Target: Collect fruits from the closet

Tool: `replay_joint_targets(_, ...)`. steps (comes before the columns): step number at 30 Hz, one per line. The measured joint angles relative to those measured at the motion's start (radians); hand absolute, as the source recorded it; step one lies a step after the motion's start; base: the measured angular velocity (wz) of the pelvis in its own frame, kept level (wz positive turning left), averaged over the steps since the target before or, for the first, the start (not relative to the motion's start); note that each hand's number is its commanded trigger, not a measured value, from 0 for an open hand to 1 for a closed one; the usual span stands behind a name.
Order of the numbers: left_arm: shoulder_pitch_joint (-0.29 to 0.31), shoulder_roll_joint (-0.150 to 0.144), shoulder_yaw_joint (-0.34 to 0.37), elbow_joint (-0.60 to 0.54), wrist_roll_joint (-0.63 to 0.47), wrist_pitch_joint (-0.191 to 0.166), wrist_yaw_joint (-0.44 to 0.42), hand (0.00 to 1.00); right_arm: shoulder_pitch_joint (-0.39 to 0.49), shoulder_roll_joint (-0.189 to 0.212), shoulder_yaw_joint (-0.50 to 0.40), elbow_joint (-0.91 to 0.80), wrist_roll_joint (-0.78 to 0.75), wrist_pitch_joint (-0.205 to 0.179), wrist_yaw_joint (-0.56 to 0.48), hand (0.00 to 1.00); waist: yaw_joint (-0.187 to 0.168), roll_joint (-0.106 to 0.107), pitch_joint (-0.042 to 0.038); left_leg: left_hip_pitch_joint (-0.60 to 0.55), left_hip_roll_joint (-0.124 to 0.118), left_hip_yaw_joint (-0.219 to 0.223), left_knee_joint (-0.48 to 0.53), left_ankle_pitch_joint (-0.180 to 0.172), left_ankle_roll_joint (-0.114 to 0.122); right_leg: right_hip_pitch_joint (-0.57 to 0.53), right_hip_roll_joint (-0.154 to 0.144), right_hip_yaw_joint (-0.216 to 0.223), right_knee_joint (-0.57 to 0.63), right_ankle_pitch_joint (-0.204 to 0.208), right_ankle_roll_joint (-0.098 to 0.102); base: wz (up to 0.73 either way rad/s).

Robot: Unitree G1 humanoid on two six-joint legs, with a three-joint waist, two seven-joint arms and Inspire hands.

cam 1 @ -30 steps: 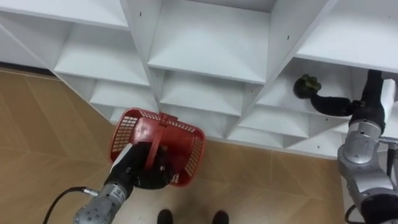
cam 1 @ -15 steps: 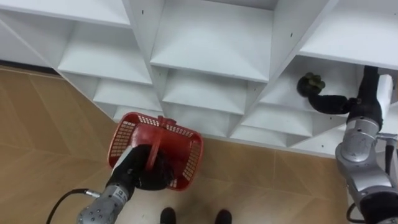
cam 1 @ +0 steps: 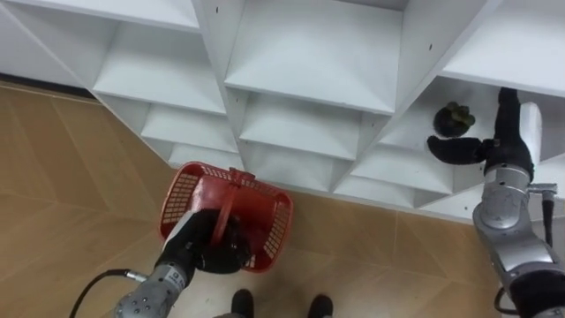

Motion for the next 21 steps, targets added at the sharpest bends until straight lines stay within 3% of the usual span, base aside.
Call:
replay_joint_targets(14, -0.025, 0.000, -0.010, 0.029, -0.005, 0.000, 0.003, 1.00, -0.009, 0.000, 0.036, 0.002, -0.001, 0.001, 0.043, 0.00, 0.004, 0.009, 0.0008, -0.001, 0.001, 0.000, -0.002, 0.000, 0.000, -0.002, 0.000, 0.001, -0.002, 0.000, 0.000, 0.00)
replay_joint_targets(21, -0.034, -0.004, 0.001, 0.029, -0.005, 0.002, 0.011, 1.00, -0.044, 0.000, 0.026, 0.018, 0.001, 0.025, 0.043, 0.00, 0.002, 0.009, 0.0008, -0.013, -0.002, 0.010, -0.002, 0.001, 0.002, -0.027, -0.006, 0.013, 0.019, -0.005, 0.002, -0.02)
